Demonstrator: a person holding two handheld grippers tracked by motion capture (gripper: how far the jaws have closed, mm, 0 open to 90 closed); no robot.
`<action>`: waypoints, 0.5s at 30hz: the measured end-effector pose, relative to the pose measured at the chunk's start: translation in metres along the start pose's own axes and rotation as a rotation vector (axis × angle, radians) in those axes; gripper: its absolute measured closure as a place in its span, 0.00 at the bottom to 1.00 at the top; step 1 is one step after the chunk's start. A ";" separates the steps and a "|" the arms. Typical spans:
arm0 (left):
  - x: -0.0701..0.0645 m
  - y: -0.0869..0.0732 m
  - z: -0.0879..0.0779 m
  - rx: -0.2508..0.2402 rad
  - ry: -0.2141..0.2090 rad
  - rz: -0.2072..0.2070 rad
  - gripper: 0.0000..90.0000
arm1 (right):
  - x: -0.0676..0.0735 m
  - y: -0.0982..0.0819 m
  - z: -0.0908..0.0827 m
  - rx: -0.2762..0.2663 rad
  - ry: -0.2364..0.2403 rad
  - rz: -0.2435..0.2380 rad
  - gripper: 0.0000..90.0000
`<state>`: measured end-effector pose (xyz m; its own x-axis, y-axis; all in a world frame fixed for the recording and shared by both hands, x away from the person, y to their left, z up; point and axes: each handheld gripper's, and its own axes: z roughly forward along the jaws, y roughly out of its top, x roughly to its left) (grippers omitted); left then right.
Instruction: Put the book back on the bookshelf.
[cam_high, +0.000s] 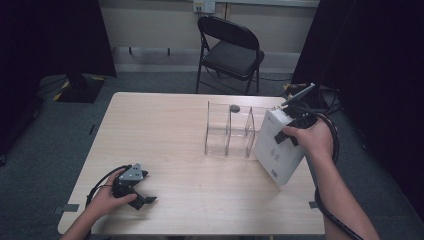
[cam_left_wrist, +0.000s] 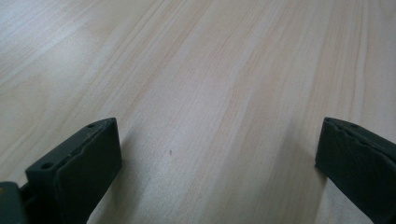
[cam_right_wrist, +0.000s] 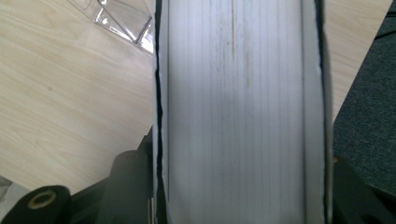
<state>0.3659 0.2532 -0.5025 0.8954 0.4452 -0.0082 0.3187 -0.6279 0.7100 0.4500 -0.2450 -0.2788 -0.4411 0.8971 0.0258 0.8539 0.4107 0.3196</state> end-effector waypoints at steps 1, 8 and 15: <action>0.000 0.000 0.000 0.000 0.000 0.000 0.00 | 0.000 0.001 0.000 -0.003 -0.003 0.014 0.58; 0.000 0.000 0.000 0.000 0.000 0.000 0.00 | -0.007 0.004 -0.002 -0.010 -0.005 0.037 0.58; 0.000 0.000 0.000 0.001 0.000 0.000 0.00 | -0.008 0.009 -0.001 -0.025 -0.002 0.064 0.58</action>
<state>0.3660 0.2532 -0.5024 0.8956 0.4448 -0.0080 0.3185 -0.6284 0.7097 0.4610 -0.2485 -0.2748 -0.3852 0.9217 0.0453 0.8733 0.3482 0.3407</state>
